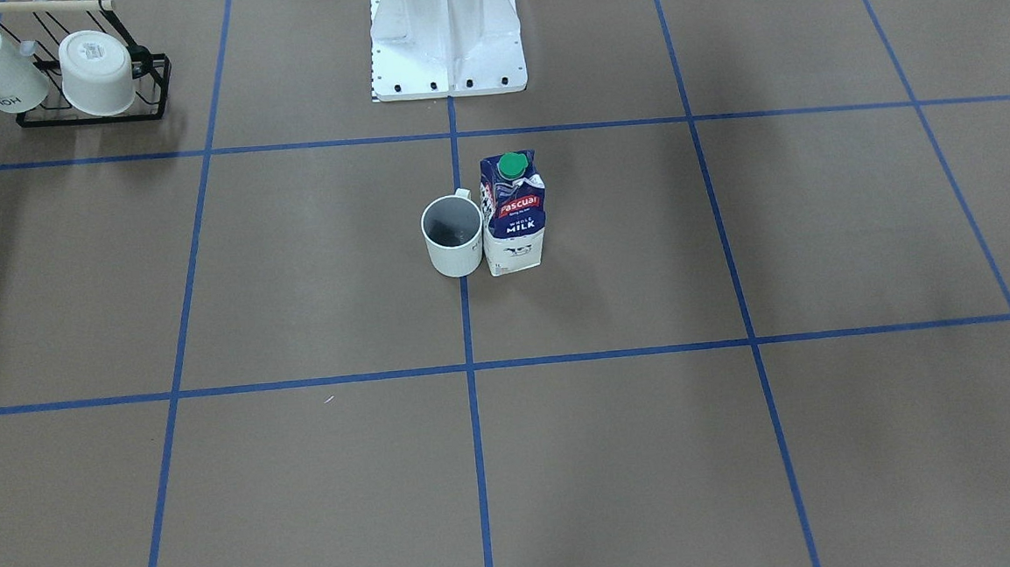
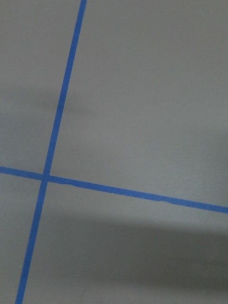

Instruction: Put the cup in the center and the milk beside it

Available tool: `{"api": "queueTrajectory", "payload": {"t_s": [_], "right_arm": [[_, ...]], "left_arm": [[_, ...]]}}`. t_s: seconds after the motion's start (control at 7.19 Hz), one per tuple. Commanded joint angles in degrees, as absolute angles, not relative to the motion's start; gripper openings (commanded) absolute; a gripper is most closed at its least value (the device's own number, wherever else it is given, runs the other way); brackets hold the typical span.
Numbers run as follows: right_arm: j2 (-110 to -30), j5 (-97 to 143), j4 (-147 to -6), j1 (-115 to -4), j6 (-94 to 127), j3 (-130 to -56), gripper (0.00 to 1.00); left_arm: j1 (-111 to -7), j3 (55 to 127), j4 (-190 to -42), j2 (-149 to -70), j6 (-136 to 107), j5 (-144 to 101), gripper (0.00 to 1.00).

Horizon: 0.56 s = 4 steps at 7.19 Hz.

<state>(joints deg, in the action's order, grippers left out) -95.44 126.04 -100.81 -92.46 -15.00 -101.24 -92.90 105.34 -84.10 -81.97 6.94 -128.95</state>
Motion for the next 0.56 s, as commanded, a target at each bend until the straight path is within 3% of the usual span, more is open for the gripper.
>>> {"api": "queueTrajectory", "payload": {"t_s": [0.0,0.42], "right_arm": [[-95.54,126.12,-100.9,-92.46,-15.2,-101.25,1.0],[-97.03,126.12,-100.81,-92.46,-14.94,-101.51,1.0]], "left_arm": [[-92.9,105.21,-84.11,-81.91,6.94,-128.94,0.99],[-92.9,105.12,-84.11,-81.83,6.94,-128.94,0.99]]}}
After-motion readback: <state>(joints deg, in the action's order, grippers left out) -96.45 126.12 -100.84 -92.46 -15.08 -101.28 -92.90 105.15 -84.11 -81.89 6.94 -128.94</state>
